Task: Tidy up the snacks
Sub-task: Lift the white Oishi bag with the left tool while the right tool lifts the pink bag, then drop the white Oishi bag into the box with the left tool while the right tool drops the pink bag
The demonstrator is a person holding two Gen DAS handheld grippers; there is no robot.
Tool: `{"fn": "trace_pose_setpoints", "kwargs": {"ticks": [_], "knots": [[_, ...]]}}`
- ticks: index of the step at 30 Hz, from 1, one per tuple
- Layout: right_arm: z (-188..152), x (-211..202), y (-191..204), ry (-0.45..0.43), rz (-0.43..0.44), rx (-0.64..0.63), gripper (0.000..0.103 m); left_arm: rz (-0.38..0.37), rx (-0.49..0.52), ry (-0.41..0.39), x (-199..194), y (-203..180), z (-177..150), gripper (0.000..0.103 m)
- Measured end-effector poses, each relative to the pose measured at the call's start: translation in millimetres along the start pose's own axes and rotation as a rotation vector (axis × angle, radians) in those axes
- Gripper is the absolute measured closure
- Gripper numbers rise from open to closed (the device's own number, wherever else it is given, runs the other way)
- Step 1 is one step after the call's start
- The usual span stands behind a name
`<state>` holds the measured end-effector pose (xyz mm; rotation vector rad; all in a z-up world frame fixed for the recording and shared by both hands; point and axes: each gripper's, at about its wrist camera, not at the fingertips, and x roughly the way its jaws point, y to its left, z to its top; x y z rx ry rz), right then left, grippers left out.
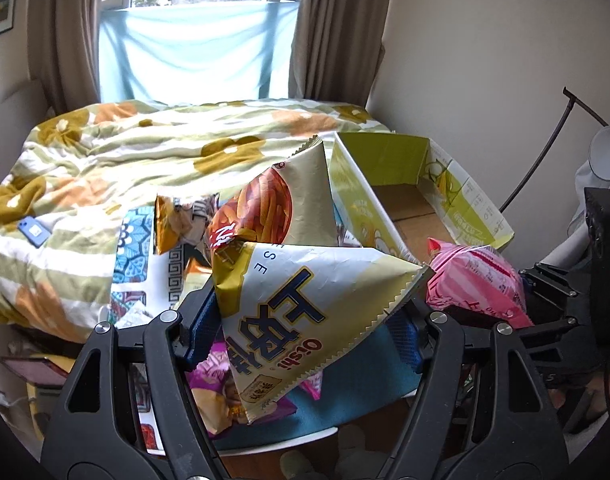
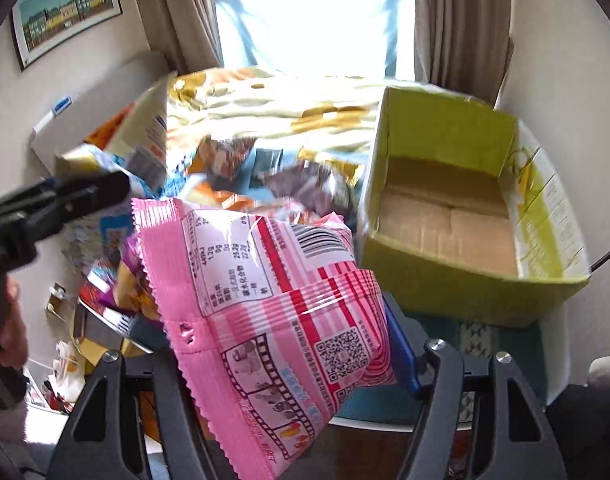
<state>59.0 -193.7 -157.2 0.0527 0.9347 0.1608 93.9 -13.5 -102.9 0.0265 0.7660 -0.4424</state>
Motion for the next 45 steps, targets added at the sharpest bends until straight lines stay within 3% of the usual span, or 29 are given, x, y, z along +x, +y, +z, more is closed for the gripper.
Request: {"fn": "trace_pose_setpoints", "kwargs": {"ticks": [5,11,20,27,28,29,31,33,37,45], "knots": [[40,-30,-22,-0.065,-0.001,0.037,0.039,-0.01,0.027,-0.043,13,-22,43,0.034],[81,-39,-77,-0.11,-0.028,0.071,0.039,-0.018,0.045,-0.049,60,-64,91,0.034],[141,-19,-168,-0.112,-0.037,0.107,0.037,0.022,0.058,0.029,170,-134,148,0.034],[170,5,-224,-0.089,-0.033,0.145,0.037,0.04,0.034,0.119,250,-157,174,0.032],[173,10,-229,-0.079,-0.031,0.148,0.037,0.041,0.035,0.13,260,-159,177,0.03],[174,15,-233,-0.069,-0.027,0.152,0.037,0.046,0.039,0.145,270,-159,179,0.016],[177,24,-240,-0.048,-0.019,0.152,0.037,0.077,0.052,0.176,286,-160,180,0.001],[179,31,-243,-0.029,-0.023,0.148,0.037,0.081,0.07,0.201,298,-162,180,0.001],[179,43,-252,-0.001,-0.024,0.173,0.037,0.085,0.092,0.23,296,-156,171,0.001],[176,69,-258,0.046,-0.017,0.18,0.037,0.061,0.028,0.238,257,-127,151,0.001]]}}
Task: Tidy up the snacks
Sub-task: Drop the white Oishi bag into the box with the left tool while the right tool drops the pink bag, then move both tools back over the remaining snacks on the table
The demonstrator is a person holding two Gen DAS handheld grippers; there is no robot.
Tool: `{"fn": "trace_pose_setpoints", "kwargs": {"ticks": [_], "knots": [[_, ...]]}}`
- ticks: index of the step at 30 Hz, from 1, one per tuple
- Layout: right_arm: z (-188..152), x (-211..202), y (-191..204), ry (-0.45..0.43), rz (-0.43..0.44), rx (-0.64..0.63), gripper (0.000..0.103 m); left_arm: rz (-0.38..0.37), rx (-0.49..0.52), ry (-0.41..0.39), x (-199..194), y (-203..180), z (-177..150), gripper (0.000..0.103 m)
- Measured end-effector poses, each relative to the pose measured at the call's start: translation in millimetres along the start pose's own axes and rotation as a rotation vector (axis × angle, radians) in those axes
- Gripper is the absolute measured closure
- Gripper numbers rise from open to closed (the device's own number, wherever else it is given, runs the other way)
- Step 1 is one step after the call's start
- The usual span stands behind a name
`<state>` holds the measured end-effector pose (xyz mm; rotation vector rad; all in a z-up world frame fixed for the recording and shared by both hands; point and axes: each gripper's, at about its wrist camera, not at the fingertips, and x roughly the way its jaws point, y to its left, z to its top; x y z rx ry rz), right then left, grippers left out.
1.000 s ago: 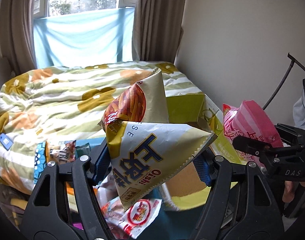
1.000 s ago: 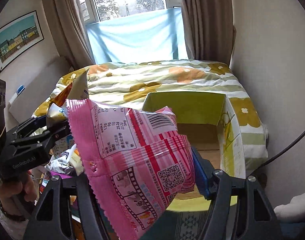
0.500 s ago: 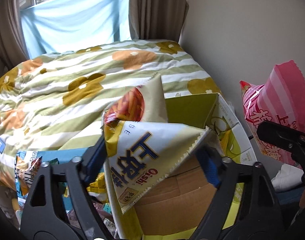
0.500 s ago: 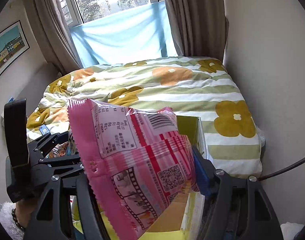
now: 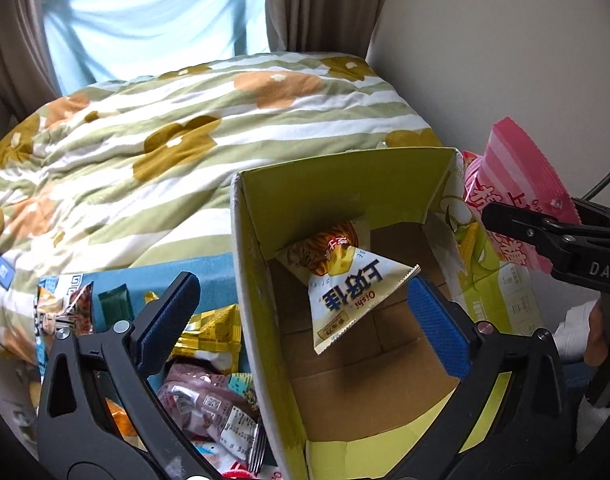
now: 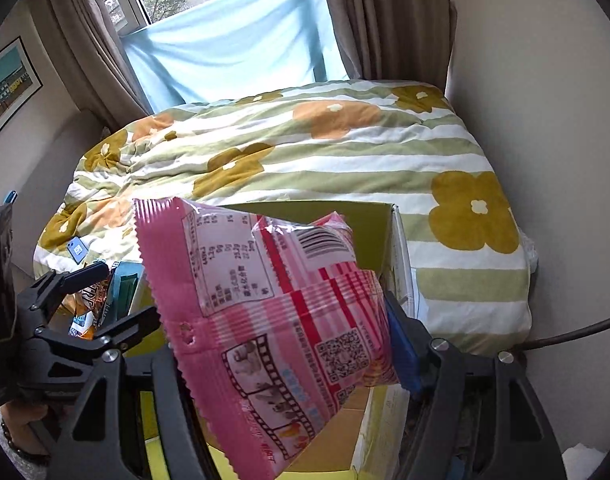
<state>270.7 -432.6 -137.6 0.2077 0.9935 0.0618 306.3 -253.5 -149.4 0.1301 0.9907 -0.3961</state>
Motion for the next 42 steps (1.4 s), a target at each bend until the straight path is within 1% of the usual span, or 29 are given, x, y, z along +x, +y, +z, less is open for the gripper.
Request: {"fn": "trace_pose_setpoints", "kwargs": {"ticks": [5,7,8,9,10,12,14,15,19,21,24,27,30,32,37,42], "knots": [[8,14,5,-0.012,0.008,-0.005,0.037,-0.011,-0.007,0.006,-11,6,-4,0.001],[12,22,7,-0.013,0.014,-0.011,0.032,-0.011,-0.011,0.012,-12,9,-5,0.001],[13,26,6,-0.02,0.024,-0.01,0.022,-0.006,-0.01,0.012,-13,10,-6,0.001],[14,28,5,-0.036,0.031,-0.008,0.003,-0.003,-0.01,0.013,-13,10,-7,0.001],[14,30,5,-0.051,0.035,-0.013,0.0,-0.003,-0.011,0.015,-13,11,-8,0.001],[13,28,5,-0.08,0.038,-0.047,0.0,-0.009,-0.019,0.021,-11,12,-10,0.001],[10,23,6,-0.09,0.017,-0.076,0.0,-0.01,-0.02,0.022,-12,11,-14,0.001],[8,21,4,-0.082,0.005,-0.077,0.0,-0.011,-0.019,0.022,-13,11,-15,0.001],[-1,15,-2,-0.022,0.005,-0.04,0.0,0.0,-0.019,0.001,-25,8,-17,0.001],[-4,7,-2,-0.017,-0.014,-0.055,0.0,0.006,-0.025,-0.017,-36,8,-17,0.001],[-5,-14,3,-0.052,-0.061,-0.091,0.0,0.018,-0.045,-0.052,-57,10,-19,0.001],[-5,-43,13,-0.118,-0.083,-0.124,0.0,0.032,-0.069,-0.098,-86,14,-21,0.001],[-4,-74,24,-0.193,-0.055,-0.122,0.0,0.079,-0.083,-0.139,-119,19,-27,0.001],[-4,-89,29,-0.218,-0.023,-0.112,0.0,0.106,-0.101,-0.153,-139,25,-35,0.001],[-14,-103,56,-0.229,0.065,-0.122,0.0,0.154,-0.165,-0.17,-180,54,-65,0.001],[-39,-111,94,-0.248,0.076,-0.154,0.0,0.194,-0.214,-0.179,-213,92,-107,0.001]]}}
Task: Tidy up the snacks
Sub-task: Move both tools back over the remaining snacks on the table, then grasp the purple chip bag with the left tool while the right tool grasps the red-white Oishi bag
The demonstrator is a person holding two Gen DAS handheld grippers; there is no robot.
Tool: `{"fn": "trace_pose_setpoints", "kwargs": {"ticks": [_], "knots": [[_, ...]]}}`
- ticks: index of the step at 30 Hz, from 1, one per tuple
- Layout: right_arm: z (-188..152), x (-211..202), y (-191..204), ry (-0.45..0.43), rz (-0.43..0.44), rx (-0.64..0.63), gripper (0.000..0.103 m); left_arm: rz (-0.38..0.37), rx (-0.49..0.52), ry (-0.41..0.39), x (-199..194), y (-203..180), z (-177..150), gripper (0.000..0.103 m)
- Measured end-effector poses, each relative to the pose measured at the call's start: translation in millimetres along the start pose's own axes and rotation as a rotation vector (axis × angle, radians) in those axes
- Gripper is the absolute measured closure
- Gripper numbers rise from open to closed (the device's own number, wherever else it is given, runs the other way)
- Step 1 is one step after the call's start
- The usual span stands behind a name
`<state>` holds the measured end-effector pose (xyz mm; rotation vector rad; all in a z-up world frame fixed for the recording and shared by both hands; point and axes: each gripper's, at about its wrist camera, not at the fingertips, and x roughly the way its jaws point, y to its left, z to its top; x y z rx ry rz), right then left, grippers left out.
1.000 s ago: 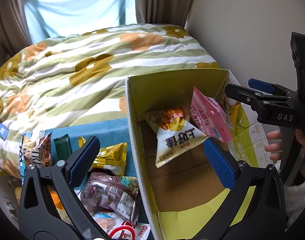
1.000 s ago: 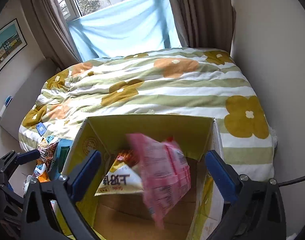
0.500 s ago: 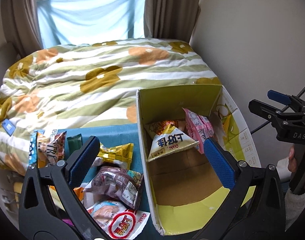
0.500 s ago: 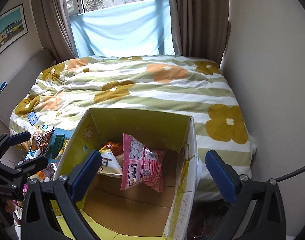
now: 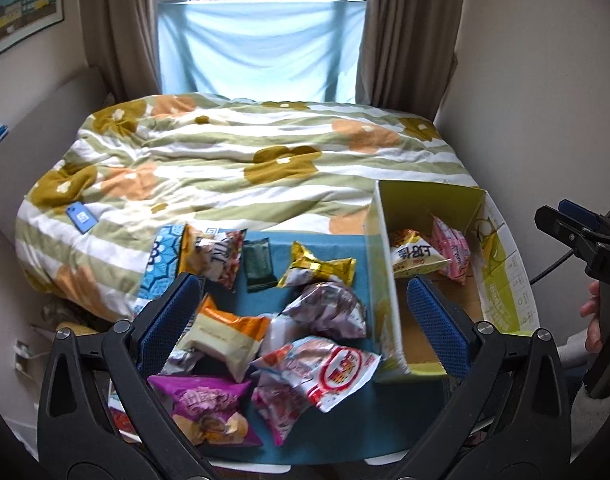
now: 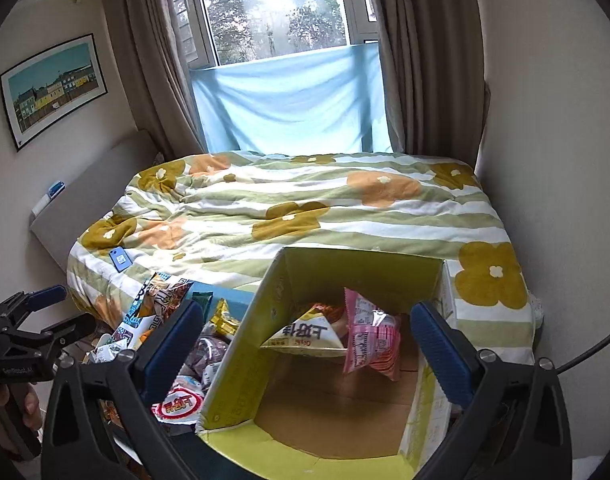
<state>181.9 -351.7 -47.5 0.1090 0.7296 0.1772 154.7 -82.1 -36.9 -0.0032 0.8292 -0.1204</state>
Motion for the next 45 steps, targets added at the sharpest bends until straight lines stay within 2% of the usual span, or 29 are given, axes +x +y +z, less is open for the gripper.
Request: {"fn": "trace_pose_setpoints", "kwargs": {"ticks": [6,10,15,20,28,33,40,45], "knots": [[-31,-8,60,-0.008,0.037,-0.015,0.0,0.007,-0.028,0.011,-23,64,-32,0.001],[-53,-3,104,0.01,0.028,-0.018,0.0,0.005,-0.037,0.033,-31,99,-55,0.001],[-80,11,146,0.043,0.034,-0.011,0.0,-0.043,-0.055,0.061,-27,127,-87,0.001],[-116,29,172,0.083,0.035,0.076,0.0,-0.084,-0.042,0.103,-10,137,-111,0.001],[-167,59,170,0.172,-0.003,0.227,0.0,-0.105,-0.03,0.177,39,127,-152,0.001],[-184,82,166,0.195,-0.001,0.259,0.0,-0.052,-0.064,0.165,71,120,-171,0.001],[-195,115,157,0.202,0.069,0.354,0.0,0.019,-0.036,0.192,109,105,-190,0.001],[-198,132,157,0.21,0.101,0.39,0.0,0.057,-0.009,0.222,123,101,-195,0.007]]}}
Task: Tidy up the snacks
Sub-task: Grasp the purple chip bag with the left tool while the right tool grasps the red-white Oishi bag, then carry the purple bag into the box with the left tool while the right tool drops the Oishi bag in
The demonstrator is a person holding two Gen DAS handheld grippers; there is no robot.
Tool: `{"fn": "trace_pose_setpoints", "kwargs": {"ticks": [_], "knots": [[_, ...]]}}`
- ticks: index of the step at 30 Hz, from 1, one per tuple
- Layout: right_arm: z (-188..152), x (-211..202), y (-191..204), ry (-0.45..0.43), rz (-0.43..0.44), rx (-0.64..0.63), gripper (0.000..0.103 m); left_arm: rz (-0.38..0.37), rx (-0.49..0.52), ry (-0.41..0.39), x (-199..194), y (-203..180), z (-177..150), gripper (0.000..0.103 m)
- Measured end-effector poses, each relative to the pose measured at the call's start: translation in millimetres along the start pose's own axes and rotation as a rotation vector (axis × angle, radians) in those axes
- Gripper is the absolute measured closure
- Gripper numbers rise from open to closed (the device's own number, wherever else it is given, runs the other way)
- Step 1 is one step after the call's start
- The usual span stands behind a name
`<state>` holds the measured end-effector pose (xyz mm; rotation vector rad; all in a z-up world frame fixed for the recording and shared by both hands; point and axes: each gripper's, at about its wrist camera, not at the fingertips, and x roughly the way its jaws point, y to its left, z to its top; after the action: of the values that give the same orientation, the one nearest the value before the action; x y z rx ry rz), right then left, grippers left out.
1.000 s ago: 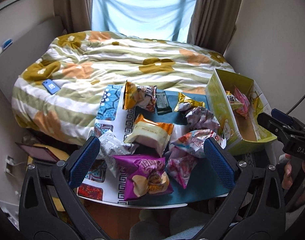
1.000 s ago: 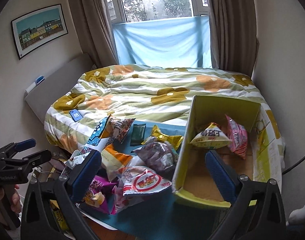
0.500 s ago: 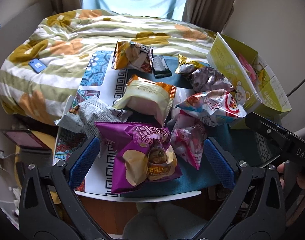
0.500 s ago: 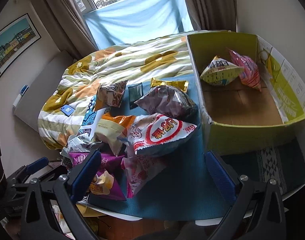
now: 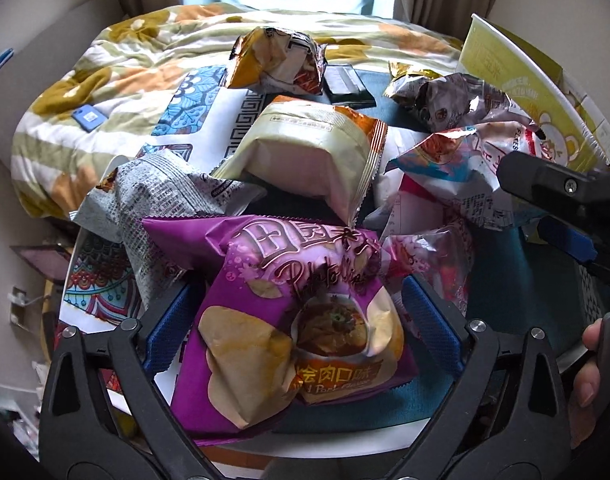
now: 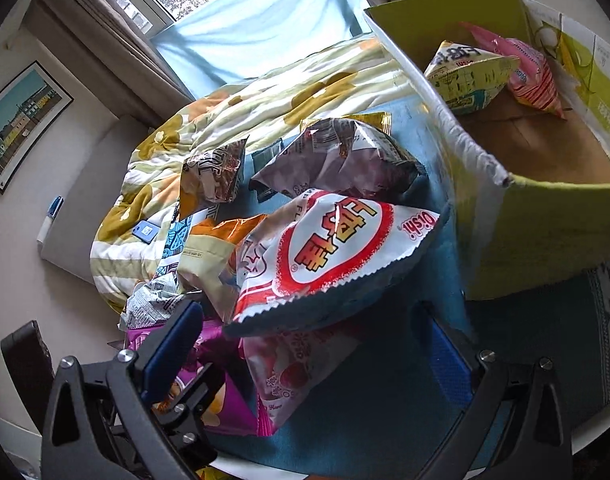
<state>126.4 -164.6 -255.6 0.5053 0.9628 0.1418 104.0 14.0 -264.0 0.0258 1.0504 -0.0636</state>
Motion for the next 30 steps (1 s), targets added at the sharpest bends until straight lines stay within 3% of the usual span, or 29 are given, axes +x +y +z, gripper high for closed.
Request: {"fn": "trace_pose_setpoints", "kwargs": {"ticks": [4,10,18,22,24,30], "knots": [[4,7,-5,-0.026,0.002,0.051,0.0,0.002,-0.006,0.011,5,2,-1,0.01],[9,17,-8,-0.053,0.011,0.13,0.0,0.02,0.013,0.026,6,6,-4,0.024],[13,21,-10,-0.085,0.013,0.176,0.001,0.001,0.007,0.012,-3,10,-8,0.027],[11,22,-11,-0.078,0.008,0.167,0.015,-0.011,0.004,0.01,-8,13,-9,0.03],[10,19,-12,-0.082,0.018,0.166,0.032,-0.022,0.001,0.0,-12,13,-9,0.031],[9,7,-9,-0.102,0.02,0.145,0.041,-0.04,0.015,-0.026,-23,11,-7,0.032]]}}
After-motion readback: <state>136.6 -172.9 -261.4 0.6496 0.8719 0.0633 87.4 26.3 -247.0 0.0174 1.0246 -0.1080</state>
